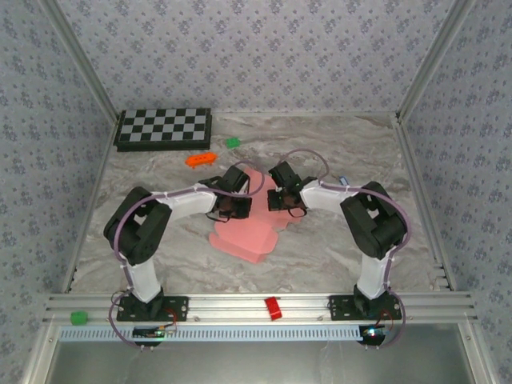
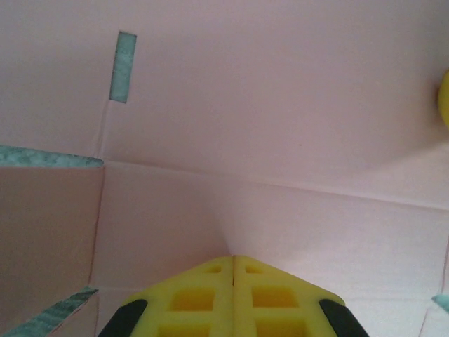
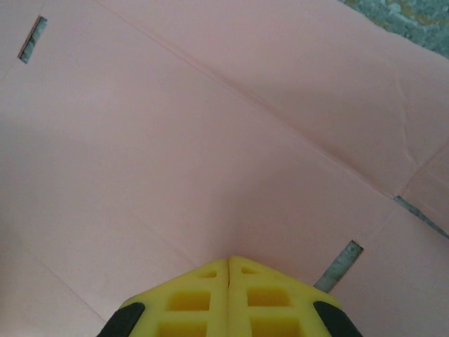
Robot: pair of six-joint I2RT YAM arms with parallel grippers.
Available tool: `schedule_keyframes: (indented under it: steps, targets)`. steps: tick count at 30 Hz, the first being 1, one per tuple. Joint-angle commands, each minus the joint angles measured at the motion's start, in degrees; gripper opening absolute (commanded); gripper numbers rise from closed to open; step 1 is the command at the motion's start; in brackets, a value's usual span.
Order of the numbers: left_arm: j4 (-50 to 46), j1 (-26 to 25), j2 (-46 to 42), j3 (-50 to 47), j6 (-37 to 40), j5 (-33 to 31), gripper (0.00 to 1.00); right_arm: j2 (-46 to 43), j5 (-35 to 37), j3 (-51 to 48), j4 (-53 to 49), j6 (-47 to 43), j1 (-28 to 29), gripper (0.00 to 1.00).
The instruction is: Fold the paper box
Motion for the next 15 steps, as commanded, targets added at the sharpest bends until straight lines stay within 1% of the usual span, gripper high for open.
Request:
schedule_keyframes:
  steps: [1,4,6,9,11,15]
  targets:
    - [0.2,-0.2,1.1,-0.7,-0.3,-0.4,0.0,-2.8,0.9,-0.6,-4.9,0.0,0.2,0.03]
    - [-0.8,-0.2,1.3,-1.7,0.8,-2.1,0.0,-4.0,-0.4,0.9,-6.3,-1.1,-0.7,0.07]
    - [-0.9,-0.1,1.3,-2.7,1.4,-2.7,0.0,-4.2,-1.2,2.8,-7.2,-3.5,-1.7,0.11]
    - [-0.5,-0.1,1.2,-4.2,2.3,-3.4,0.0,-3.3,-3.3,5.8,-9.0,-7.7,-3.3,0.18]
    - [-0.5,-0.2,1.0,-5.0,2.9,-3.7,0.0,-2.2,-5.7,10.0,-10.0,-11.8,-4.7,0.24]
    - [0.6,-0.1,0.3,-6.4,3.4,-3.9,0.0,1.9,-9.9,16.1,-12.9,-18.1,-7.7,0.35]
